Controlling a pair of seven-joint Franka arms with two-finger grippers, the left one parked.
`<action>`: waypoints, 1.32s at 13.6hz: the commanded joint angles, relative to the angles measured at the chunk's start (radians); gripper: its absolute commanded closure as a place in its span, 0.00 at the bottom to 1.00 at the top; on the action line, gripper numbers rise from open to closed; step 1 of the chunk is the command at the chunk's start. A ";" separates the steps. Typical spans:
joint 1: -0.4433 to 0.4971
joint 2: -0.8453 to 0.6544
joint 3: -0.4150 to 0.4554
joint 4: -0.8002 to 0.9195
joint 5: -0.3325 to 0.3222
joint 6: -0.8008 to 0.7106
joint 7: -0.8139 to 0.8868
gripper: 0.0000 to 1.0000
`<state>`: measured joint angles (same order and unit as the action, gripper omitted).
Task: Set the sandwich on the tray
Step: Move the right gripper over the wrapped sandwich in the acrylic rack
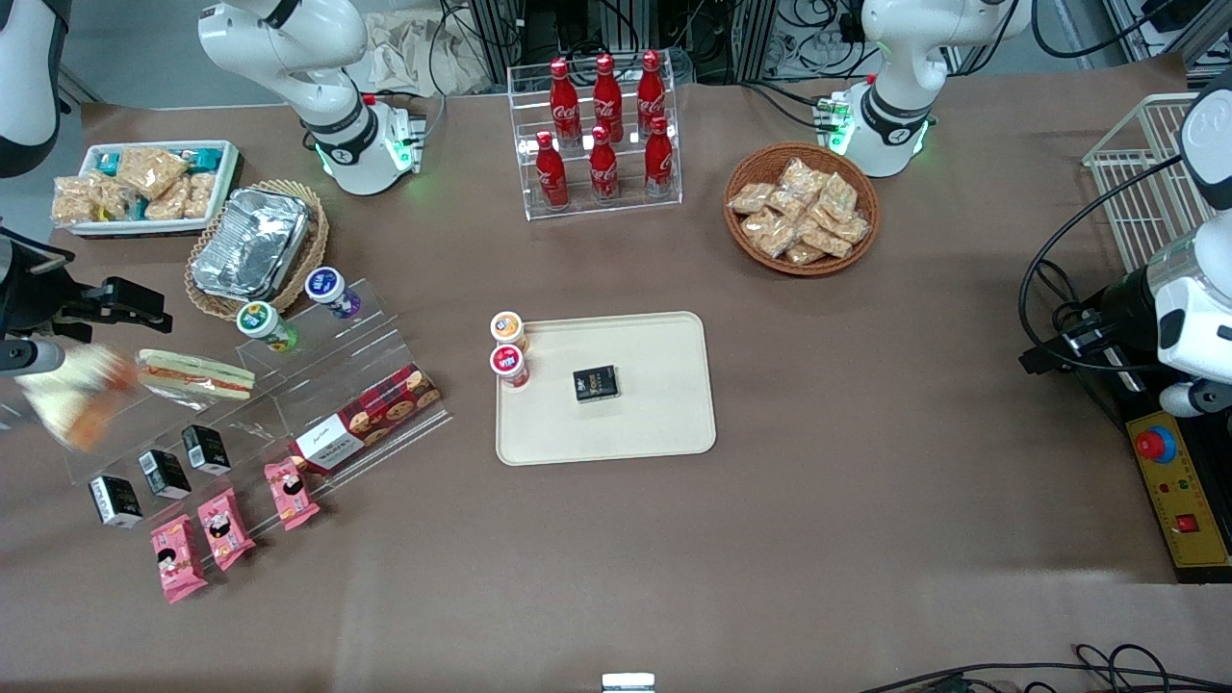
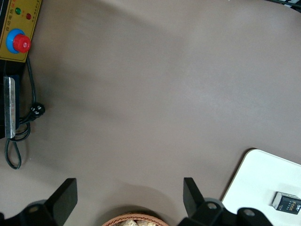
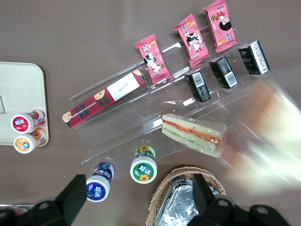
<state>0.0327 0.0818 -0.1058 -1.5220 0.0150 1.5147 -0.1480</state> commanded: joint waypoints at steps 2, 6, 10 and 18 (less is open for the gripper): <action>-0.002 0.004 -0.002 0.014 -0.004 0.012 -0.002 0.00; 0.003 0.003 -0.002 0.014 -0.013 0.009 -0.002 0.00; 0.001 -0.002 -0.003 0.007 -0.001 0.010 0.002 0.00; -0.030 -0.054 -0.014 -0.091 0.022 0.076 0.120 0.00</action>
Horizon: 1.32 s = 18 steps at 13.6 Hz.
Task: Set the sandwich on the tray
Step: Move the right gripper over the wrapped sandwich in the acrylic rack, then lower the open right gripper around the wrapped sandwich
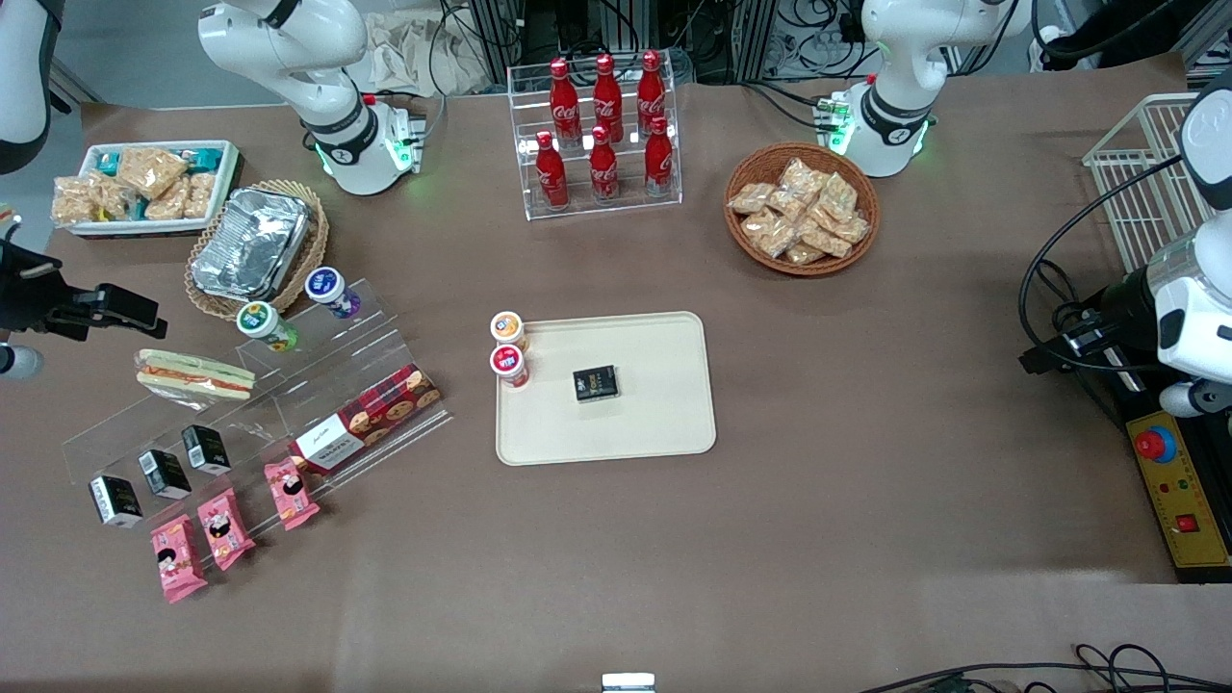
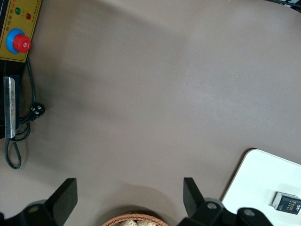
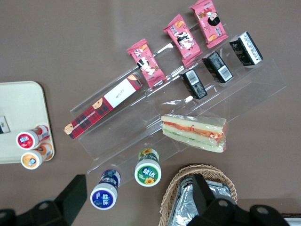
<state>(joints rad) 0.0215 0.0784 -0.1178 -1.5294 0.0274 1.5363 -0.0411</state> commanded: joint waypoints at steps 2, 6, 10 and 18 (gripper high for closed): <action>-0.021 -0.069 -0.003 -0.129 0.009 0.096 0.014 0.00; -0.038 -0.060 -0.003 -0.127 0.009 0.093 0.017 0.00; -0.037 -0.046 -0.002 -0.121 0.009 0.096 0.182 0.00; -0.060 -0.012 -0.014 -0.115 0.006 0.113 0.725 0.03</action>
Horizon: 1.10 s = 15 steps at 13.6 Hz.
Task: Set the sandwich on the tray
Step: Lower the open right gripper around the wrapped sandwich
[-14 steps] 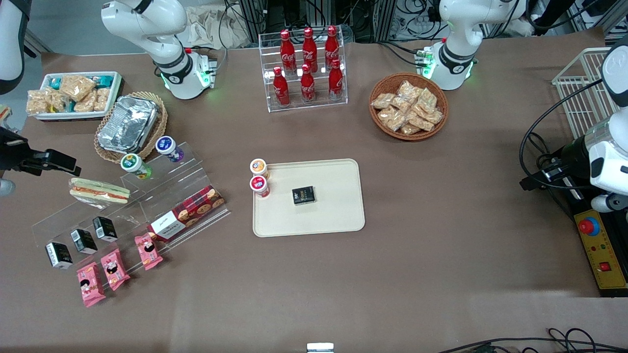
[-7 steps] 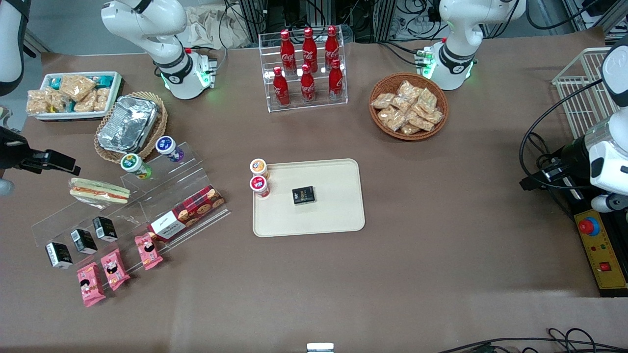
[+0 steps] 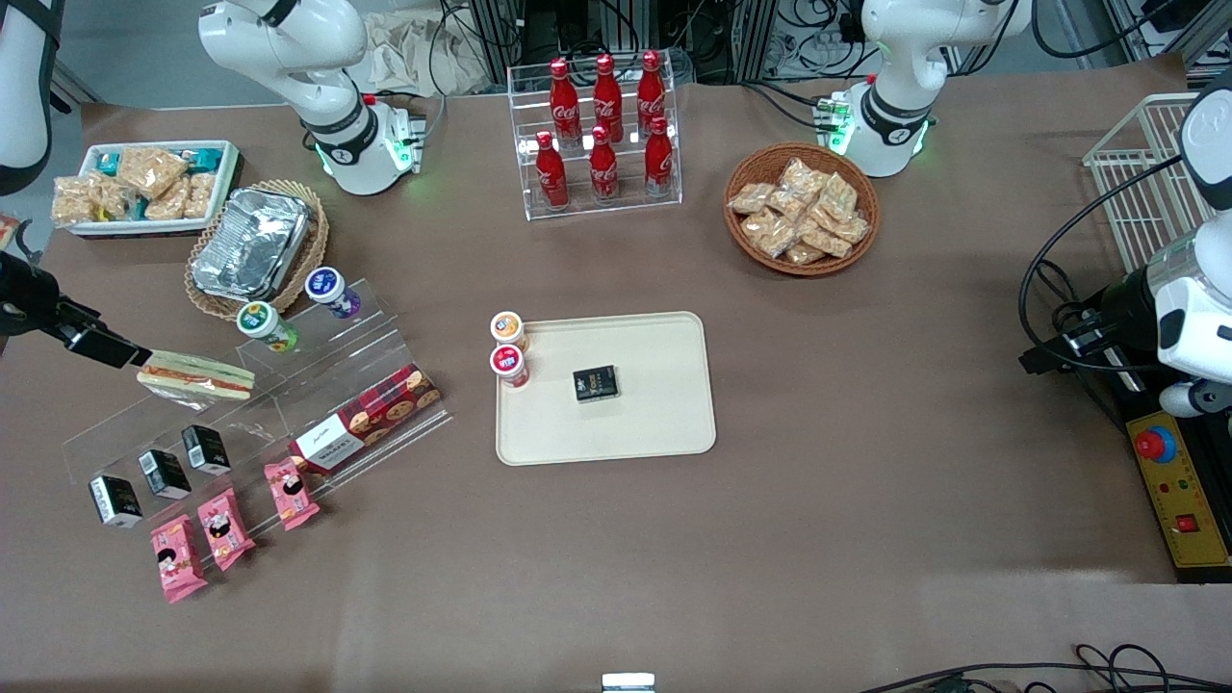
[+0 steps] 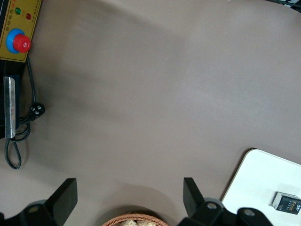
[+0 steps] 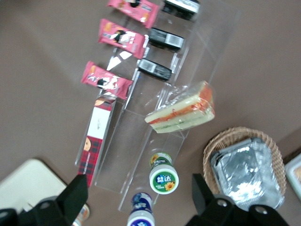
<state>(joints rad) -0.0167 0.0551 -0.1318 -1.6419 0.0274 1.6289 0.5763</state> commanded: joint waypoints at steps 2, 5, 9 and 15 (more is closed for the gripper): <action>-0.026 0.035 -0.003 -0.006 0.015 0.057 0.170 0.03; -0.049 0.058 -0.005 -0.012 0.008 0.103 0.388 0.03; -0.085 0.100 -0.009 -0.024 -0.040 0.132 0.664 0.03; -0.082 0.026 -0.008 -0.246 -0.063 0.241 0.787 0.04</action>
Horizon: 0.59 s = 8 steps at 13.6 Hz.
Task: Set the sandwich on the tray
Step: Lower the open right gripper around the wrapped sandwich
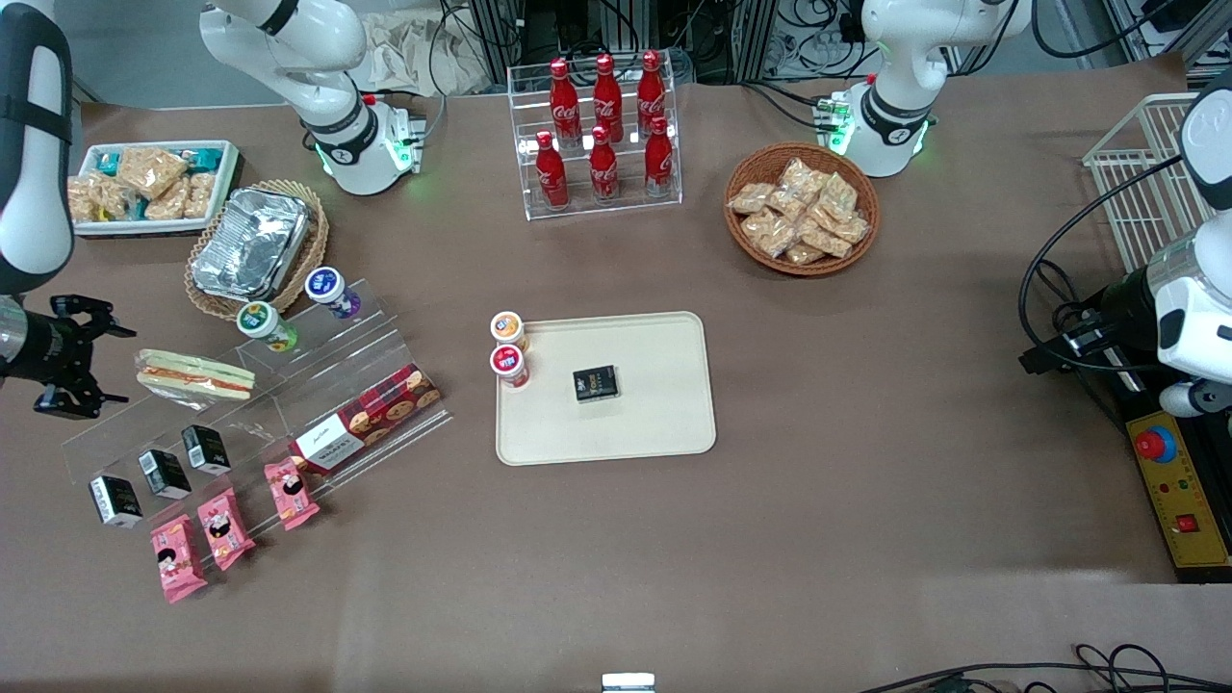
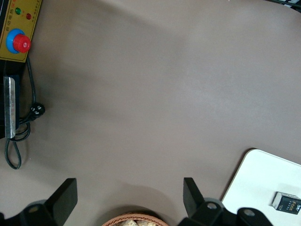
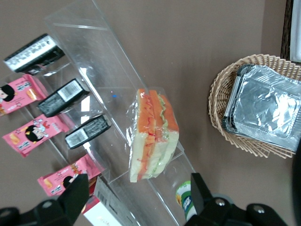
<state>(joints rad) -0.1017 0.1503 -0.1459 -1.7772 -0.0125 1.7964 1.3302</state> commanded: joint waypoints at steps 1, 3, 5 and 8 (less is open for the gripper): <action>0.002 -0.072 0.006 -0.139 -0.021 0.107 0.035 0.04; -0.003 -0.074 0.006 -0.169 -0.021 0.139 0.035 0.04; -0.004 -0.072 0.003 -0.205 -0.020 0.168 0.035 0.04; -0.027 -0.066 0.003 -0.229 -0.011 0.192 0.035 0.04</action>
<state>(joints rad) -0.1126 0.1149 -0.1486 -1.9624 -0.0130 1.9572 1.3506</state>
